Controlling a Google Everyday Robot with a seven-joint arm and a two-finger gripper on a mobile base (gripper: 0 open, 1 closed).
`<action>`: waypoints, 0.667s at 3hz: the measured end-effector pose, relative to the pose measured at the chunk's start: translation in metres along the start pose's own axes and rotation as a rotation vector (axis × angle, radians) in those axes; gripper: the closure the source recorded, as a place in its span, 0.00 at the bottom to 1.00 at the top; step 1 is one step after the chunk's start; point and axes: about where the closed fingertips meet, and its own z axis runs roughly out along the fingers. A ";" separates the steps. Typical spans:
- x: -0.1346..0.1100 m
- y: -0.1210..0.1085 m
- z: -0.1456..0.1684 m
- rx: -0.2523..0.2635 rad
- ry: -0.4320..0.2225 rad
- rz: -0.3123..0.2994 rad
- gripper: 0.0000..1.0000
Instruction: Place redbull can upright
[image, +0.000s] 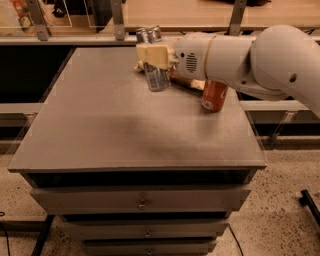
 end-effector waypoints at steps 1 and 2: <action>-0.002 -0.010 -0.030 -0.074 -0.051 -0.084 1.00; -0.003 -0.010 -0.029 -0.073 -0.052 -0.082 1.00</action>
Offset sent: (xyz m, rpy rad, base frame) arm -0.0038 -0.0283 0.0070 0.0194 -0.0708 0.0428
